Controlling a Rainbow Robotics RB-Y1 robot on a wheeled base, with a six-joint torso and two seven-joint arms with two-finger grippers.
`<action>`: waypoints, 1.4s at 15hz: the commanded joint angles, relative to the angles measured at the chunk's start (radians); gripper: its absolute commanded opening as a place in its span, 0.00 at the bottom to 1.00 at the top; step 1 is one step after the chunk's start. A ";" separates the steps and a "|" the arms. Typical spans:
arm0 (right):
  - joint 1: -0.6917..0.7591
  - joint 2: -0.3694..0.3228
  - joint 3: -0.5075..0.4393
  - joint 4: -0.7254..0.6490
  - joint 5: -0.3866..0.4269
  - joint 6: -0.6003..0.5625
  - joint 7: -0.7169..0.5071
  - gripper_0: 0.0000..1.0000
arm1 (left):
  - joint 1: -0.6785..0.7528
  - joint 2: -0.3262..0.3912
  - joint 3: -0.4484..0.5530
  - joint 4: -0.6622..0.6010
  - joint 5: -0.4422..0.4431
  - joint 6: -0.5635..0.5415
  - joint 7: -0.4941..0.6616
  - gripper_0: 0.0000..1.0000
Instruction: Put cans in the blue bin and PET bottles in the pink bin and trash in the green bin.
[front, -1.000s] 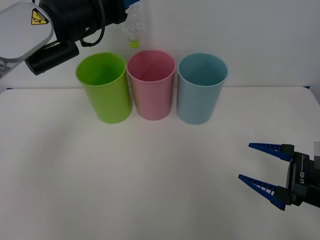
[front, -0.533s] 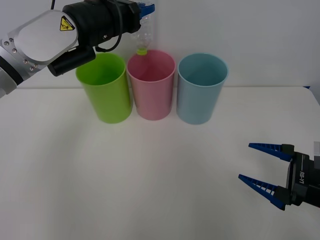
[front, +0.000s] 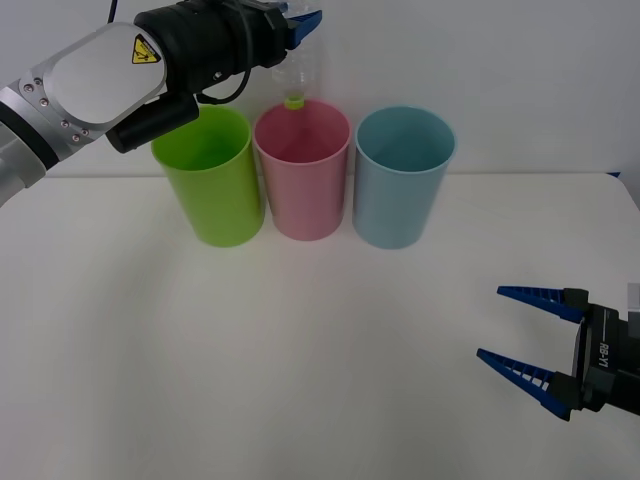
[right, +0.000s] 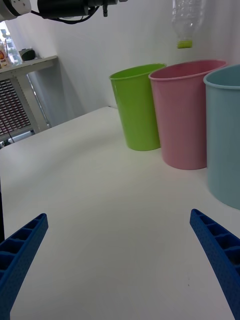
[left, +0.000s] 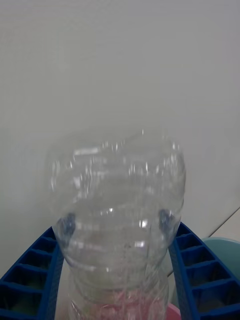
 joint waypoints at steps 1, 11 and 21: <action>0.000 0.000 0.000 0.000 0.000 0.000 0.000 0.98 | 0.000 0.000 0.000 -0.003 -0.003 0.007 -0.010 1.00; 0.000 0.000 0.000 0.000 0.000 0.000 0.000 0.99 | 0.003 0.037 0.000 -0.046 0.034 -0.026 -0.012 1.00; 0.000 0.000 0.000 0.000 0.000 0.000 0.000 0.98 | 0.296 0.515 0.091 -0.542 0.394 -0.082 -0.177 1.00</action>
